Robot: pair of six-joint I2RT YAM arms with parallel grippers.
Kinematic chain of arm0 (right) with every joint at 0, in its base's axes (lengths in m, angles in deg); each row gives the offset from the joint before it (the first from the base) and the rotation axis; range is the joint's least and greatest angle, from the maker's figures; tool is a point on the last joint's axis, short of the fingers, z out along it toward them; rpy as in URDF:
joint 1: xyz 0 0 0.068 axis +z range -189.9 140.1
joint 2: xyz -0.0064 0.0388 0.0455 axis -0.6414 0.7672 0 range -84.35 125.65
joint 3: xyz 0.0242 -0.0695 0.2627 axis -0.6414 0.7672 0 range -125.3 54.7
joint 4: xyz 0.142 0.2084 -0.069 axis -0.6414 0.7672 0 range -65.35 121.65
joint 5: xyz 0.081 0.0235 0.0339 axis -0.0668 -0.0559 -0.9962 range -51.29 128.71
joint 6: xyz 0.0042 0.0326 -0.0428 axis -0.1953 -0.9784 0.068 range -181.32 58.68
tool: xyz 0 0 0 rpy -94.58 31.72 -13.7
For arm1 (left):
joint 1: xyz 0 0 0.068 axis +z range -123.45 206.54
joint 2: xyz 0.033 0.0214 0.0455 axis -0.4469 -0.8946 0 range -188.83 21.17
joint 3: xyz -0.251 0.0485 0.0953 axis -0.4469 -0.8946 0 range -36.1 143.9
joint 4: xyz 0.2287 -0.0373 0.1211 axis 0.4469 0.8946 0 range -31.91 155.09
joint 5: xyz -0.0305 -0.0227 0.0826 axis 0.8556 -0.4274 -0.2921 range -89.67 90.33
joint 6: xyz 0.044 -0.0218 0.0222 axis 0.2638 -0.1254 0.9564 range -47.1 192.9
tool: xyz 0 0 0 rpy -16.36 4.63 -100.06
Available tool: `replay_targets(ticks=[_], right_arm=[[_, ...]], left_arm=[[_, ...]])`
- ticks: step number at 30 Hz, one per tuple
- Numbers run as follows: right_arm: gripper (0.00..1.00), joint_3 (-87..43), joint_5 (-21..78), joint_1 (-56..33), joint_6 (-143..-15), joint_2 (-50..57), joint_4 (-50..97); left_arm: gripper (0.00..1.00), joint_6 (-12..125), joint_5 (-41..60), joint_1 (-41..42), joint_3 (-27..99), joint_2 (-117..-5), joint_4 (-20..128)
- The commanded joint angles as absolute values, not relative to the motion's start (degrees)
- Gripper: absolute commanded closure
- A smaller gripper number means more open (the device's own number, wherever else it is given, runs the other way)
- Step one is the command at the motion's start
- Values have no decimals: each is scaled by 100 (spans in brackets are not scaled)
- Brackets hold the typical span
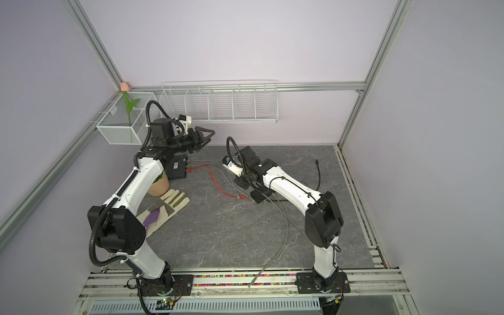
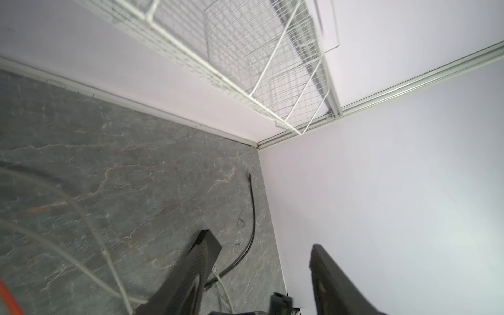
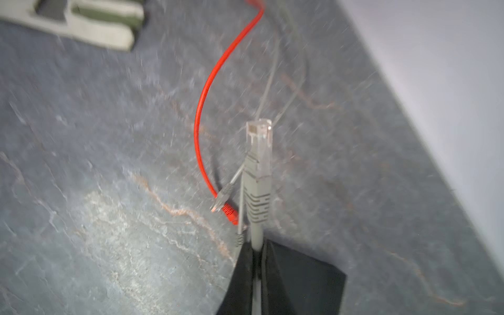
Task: Insert the plug into the switch port
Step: 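Lift the grey plug upward with the right gripper while left arm rises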
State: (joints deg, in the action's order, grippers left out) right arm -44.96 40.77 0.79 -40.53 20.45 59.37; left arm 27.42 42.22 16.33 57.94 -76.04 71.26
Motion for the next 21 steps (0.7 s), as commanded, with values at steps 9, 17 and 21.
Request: replay_targets(ticks=[9, 17, 21], right_arm=[[93, -5978, 3450, -201, -4184, 1590, 5578], [93, -5505, 3449, -200, -4272, 930, 5319], [93, -5161, 3881, -227, -3962, 672, 5357]], left_arm=[[37, 2024, 4336, 1653, 6202, -7550, 6391], [36, 2773, 4149, 1228, 7222, -7780, 7525], [37, 2691, 4142, 791, 7765, -8075, 7418]])
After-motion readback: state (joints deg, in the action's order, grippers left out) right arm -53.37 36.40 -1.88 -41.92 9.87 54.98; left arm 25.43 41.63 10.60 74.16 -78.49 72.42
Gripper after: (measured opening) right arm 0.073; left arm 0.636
